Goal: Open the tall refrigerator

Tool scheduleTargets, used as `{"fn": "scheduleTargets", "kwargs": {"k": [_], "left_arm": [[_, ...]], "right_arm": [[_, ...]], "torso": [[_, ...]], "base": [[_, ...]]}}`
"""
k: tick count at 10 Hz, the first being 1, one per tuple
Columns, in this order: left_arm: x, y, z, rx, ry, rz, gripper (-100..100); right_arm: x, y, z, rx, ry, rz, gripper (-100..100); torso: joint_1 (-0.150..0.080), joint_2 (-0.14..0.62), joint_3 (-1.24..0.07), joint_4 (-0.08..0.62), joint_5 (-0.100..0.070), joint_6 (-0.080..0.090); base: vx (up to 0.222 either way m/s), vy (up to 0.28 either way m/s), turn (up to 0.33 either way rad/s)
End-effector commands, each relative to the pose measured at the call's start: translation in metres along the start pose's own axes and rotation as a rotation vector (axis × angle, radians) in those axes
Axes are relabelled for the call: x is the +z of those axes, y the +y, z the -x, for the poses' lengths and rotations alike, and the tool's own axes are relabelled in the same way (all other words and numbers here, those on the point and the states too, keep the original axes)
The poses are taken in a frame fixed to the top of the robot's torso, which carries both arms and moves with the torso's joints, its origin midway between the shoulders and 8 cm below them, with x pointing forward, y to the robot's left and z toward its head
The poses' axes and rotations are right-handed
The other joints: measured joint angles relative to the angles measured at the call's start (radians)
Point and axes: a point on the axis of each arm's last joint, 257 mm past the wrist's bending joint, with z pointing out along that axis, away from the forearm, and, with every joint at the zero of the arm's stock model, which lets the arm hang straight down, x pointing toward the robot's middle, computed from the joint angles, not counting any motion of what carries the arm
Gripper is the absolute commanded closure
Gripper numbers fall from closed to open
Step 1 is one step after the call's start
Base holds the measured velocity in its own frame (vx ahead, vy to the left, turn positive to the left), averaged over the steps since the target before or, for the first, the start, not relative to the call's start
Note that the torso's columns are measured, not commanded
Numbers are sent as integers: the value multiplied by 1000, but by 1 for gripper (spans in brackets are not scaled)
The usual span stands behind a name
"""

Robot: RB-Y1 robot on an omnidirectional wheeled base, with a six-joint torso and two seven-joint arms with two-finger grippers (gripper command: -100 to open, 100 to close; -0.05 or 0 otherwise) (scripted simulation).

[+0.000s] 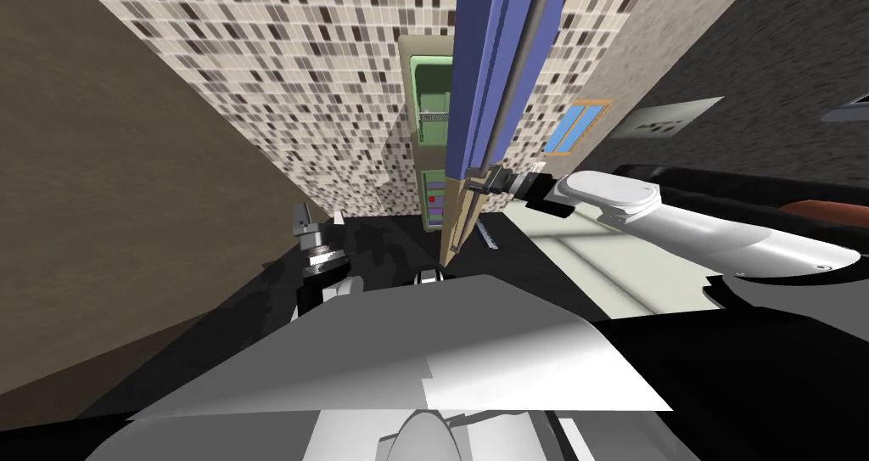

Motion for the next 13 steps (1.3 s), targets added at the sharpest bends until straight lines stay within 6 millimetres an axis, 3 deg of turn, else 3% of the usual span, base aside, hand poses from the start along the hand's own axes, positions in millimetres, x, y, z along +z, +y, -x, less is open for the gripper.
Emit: {"fn": "scheduleTargets", "kwargs": {"k": [1,3,5,6,8,10,11,13], "left_arm": [[0,0,0,0,0,-1,0],[0,0,0,0,0,0,0],[0,0,0,0,0,0,0],[0,0,0,0,0,0,0],[0,0,0,0,0,0,0],[0,0,0,0,0,0,0],[0,0,0,0,0,0,0],[0,0,0,0,0,0,0]], "right_arm": [[-7,-17,-11,-33,14,-1,100],[-12,-30,-28,-25,45,-23,100],[-17,-41,-25,-63,34,-25,100],[-19,-41,-32,-57,45,-12,100],[-28,-58,-54,-43,88,-45,100],[-32,-61,-47,-79,64,-23,100],[-36,-65,-56,-71,80,-25,100],[-44,-78,-72,-59,112,-55,100]], "torso": [[-4,2,0,1,1,-5],[-5,4,3,2,-1,4],[-10,0,-1,1,-2,2],[-16,6,2,4,-3,-2],[-17,8,6,4,-6,8],[-19,-2,-3,3,-5,5],[-19,3,-1,4,-4,-1],[-17,4,1,6,-3,8]], "base": [[-204,-174,425],[-58,-22,1],[-64,-21,143],[-201,-121,419],[-59,-48,40],[-85,-39,144],[-202,-141,452],[-64,-43,2]]}}
